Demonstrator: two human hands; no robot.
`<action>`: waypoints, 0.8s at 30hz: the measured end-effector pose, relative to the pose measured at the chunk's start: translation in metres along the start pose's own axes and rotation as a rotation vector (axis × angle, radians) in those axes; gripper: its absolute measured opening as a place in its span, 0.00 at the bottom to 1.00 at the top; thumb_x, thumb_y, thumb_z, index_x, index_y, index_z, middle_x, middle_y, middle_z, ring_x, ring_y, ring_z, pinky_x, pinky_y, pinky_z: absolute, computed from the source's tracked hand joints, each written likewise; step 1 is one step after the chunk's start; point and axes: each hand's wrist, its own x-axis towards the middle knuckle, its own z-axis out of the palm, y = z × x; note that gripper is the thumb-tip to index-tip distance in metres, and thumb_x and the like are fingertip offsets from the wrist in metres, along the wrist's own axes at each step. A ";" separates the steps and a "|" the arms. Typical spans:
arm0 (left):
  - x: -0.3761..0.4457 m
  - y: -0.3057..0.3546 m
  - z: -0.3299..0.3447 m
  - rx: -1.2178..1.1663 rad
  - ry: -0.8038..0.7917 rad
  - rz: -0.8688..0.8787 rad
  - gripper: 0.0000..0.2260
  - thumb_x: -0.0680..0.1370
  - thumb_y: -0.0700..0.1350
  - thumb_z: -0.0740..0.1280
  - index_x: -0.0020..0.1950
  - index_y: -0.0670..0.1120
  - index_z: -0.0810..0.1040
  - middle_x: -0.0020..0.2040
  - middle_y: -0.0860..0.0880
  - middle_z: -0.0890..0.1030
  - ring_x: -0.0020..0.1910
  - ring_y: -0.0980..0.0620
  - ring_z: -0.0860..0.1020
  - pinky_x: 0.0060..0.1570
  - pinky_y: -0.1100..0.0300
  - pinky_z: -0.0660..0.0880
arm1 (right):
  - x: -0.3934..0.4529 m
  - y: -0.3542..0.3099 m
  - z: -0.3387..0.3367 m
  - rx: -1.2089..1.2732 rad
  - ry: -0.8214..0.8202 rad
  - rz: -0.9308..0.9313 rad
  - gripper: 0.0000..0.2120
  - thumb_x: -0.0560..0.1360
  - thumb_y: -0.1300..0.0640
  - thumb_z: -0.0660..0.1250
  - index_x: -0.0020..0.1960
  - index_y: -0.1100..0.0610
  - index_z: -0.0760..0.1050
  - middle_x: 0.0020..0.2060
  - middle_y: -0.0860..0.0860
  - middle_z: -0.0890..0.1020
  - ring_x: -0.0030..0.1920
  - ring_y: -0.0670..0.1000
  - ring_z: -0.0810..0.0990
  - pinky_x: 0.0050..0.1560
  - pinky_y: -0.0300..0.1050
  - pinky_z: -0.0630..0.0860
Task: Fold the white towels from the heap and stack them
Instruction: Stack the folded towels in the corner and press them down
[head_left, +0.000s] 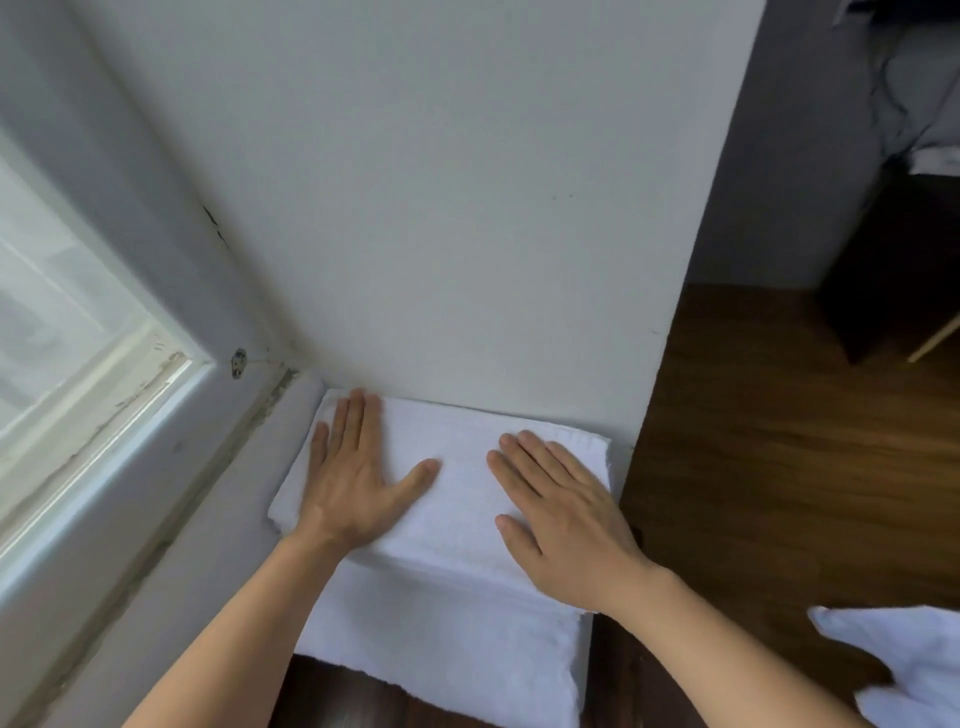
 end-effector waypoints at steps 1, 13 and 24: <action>0.001 0.001 -0.001 0.020 -0.021 -0.014 0.54 0.69 0.80 0.47 0.84 0.46 0.40 0.84 0.48 0.39 0.82 0.52 0.37 0.80 0.49 0.36 | -0.009 0.001 0.002 0.032 0.040 0.022 0.31 0.85 0.43 0.49 0.84 0.54 0.54 0.84 0.50 0.50 0.83 0.48 0.42 0.81 0.49 0.43; -0.063 0.156 0.033 -0.009 -0.039 0.339 0.35 0.79 0.67 0.46 0.84 0.54 0.50 0.84 0.55 0.47 0.83 0.52 0.42 0.81 0.46 0.44 | -0.053 -0.031 0.034 1.374 0.441 0.819 0.29 0.84 0.40 0.54 0.82 0.42 0.50 0.80 0.38 0.56 0.79 0.41 0.57 0.80 0.44 0.58; -0.055 0.167 0.035 0.206 -0.180 0.212 0.50 0.67 0.81 0.47 0.81 0.60 0.33 0.82 0.60 0.37 0.81 0.52 0.36 0.79 0.42 0.38 | -0.067 -0.004 0.105 1.314 0.327 0.728 0.30 0.87 0.45 0.45 0.84 0.51 0.38 0.83 0.45 0.39 0.81 0.41 0.36 0.82 0.47 0.39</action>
